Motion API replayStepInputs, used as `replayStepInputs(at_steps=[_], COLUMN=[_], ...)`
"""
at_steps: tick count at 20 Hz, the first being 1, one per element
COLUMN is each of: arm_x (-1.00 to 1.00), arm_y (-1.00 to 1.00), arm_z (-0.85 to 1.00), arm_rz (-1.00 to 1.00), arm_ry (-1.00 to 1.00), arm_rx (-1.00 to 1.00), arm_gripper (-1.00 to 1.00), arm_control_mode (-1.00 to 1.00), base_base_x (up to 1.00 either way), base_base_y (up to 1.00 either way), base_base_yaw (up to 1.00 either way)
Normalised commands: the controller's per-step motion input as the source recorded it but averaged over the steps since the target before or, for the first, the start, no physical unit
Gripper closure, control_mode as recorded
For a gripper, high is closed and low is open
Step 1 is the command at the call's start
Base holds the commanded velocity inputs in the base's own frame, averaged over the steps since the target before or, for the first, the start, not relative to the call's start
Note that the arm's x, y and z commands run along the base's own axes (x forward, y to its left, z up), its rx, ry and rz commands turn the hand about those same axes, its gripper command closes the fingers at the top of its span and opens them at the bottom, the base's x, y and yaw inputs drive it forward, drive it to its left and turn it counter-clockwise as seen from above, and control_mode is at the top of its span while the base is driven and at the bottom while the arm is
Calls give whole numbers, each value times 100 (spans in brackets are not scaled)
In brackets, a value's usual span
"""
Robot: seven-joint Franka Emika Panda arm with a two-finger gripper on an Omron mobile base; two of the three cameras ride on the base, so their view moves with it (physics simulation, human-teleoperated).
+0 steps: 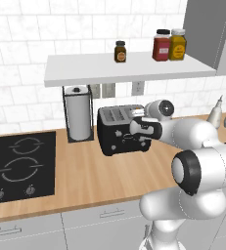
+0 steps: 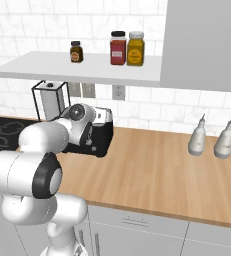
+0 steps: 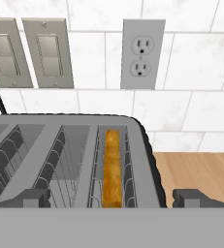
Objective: Start the toaster. Once the lever pops up, take the bread to the plate on the dining counter.
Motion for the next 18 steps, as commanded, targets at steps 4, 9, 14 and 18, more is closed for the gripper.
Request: replayStepInputs(at_steps=[4, 9, 14, 18], arm_x=[0, 0, 0, 0], arm_y=[0, 0, 0, 0], arm_z=[0, 0, 0, 0], arm_rz=[0, 0, 0, 0], arm_ry=[0, 0, 0, 0], arm_rx=[0, 0, 0, 0], arm_gripper=[-100, -100, -100, -100], arm_control_mode=[-100, -100, -100, -100], base_base_x=[0, 0, 0, 0], base_base_y=[0, 0, 0, 0], base_base_yaw=[0, 0, 0, 0])
